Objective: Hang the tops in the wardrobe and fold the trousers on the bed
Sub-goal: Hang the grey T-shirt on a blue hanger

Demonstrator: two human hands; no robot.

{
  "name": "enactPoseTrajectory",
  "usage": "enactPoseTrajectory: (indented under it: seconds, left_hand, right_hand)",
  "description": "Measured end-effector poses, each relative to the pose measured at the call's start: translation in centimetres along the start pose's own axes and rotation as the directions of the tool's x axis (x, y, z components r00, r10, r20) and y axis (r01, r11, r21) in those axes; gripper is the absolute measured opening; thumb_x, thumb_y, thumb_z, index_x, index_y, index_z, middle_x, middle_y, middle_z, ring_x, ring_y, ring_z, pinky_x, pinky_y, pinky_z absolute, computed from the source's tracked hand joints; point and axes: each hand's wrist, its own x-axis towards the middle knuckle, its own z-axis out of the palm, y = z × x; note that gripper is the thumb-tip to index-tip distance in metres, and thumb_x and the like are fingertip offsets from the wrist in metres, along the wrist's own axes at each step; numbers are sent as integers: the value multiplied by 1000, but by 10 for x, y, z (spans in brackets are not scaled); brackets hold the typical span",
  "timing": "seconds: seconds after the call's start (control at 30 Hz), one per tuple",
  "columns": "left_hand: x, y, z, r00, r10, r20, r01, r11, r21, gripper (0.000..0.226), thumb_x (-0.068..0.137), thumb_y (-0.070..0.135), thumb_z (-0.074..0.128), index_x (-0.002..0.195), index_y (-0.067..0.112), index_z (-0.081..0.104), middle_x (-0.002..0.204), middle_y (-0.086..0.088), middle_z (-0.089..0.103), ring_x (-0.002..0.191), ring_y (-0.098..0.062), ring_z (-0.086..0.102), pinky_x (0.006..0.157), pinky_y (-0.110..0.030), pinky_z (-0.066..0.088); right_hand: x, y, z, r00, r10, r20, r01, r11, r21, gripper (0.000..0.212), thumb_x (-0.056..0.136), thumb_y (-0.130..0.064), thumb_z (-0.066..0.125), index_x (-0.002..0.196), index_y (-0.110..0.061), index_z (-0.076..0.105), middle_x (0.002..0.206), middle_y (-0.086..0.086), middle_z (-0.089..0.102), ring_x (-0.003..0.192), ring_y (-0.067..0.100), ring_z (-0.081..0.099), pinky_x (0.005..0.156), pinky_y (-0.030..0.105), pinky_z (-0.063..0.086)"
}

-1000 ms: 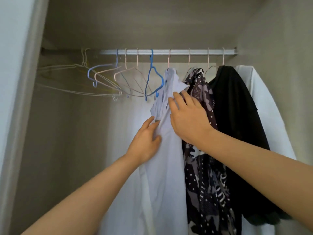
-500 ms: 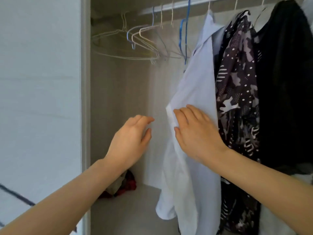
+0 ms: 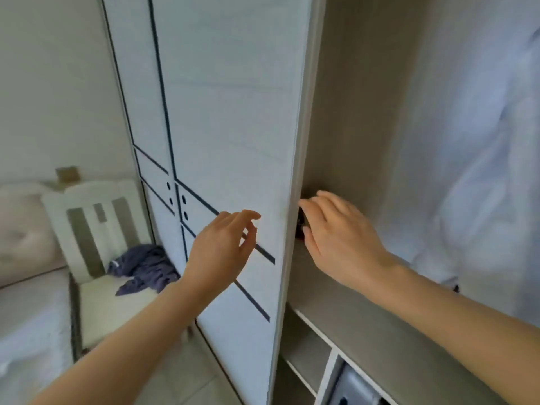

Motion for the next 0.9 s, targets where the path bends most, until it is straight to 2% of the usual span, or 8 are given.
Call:
enactPoseTrajectory:
  seconds: [0.1, 0.17, 0.33, 0.43, 0.57, 0.77, 0.9]
  left_hand:
    - [-26, -47, -4, 992, -123, 3, 123, 991, 46, 25, 97, 23, 55, 121, 25, 63, 92, 14, 53, 85, -13, 62, 72, -35, 55]
    - [-43, -77, -8, 978, -207, -1, 207, 976, 64, 24, 97, 23, 55, 120, 24, 64, 91, 13, 53, 85, -14, 61, 72, -35, 55]
    - [-77, -149, -16, 948, -315, 39, 306, 941, 145, 20, 96, 20, 58, 115, 20, 66, 90, 7, 63, 91, -15, 58, 70, -37, 53]
    - [-87, -191, -18, 936, -350, 42, 334, 920, 206, 17, 94, 15, 60, 109, 16, 69, 92, 2, 68, 90, -19, 60, 66, -36, 52]
    - [-102, -248, -17, 906, -418, 66, 395, 892, 222, 15, 93, 13, 62, 106, 13, 70, 92, -1, 69, 86, -20, 63, 70, -35, 52]
    - [-110, -336, -10, 850, -514, 114, 472, 839, 270, 18, 96, 17, 58, 111, 15, 67, 94, 0, 67, 88, -17, 60, 72, -36, 54]
    - [-113, -388, -4, 802, -584, 129, 526, 791, 312, 18, 96, 17, 58, 111, 15, 67, 89, 2, 64, 76, -11, 52, 65, -34, 54]
  right_hand:
    - [10, -40, 36, 995, -101, 15, 100, 991, 86, 32, 85, -11, 63, 115, 1, 63, 100, 13, 66, 102, 34, 62, 91, 40, 52]
    - [18, -67, 60, 988, -150, 40, 143, 978, 149, 30, 85, -11, 63, 113, 1, 63, 97, 13, 66, 100, 35, 62, 88, 41, 52]
    - [36, -130, 123, 954, -242, 179, 192, 948, 255, 37, 90, -14, 57, 123, 1, 57, 109, 15, 64, 116, 37, 56, 100, 43, 45]
    - [52, -164, 154, 942, -256, 217, 176, 928, 329, 31, 84, -10, 63, 113, 0, 62, 99, 14, 66, 102, 36, 61, 88, 42, 51]
    - [75, -203, 200, 937, -238, 256, 110, 896, 431, 26, 85, -9, 63, 109, 1, 63, 94, 14, 65, 92, 34, 61, 78, 41, 53]
    - [106, -261, 285, 892, -207, 403, -24, 867, 498, 32, 96, -18, 46, 125, -5, 53, 110, 10, 61, 106, 27, 53, 84, 33, 45]
    - [131, -285, 338, 857, -211, 471, -68, 859, 508, 31, 99, -20, 41, 125, -8, 50, 113, 7, 59, 107, 24, 51, 84, 32, 45]
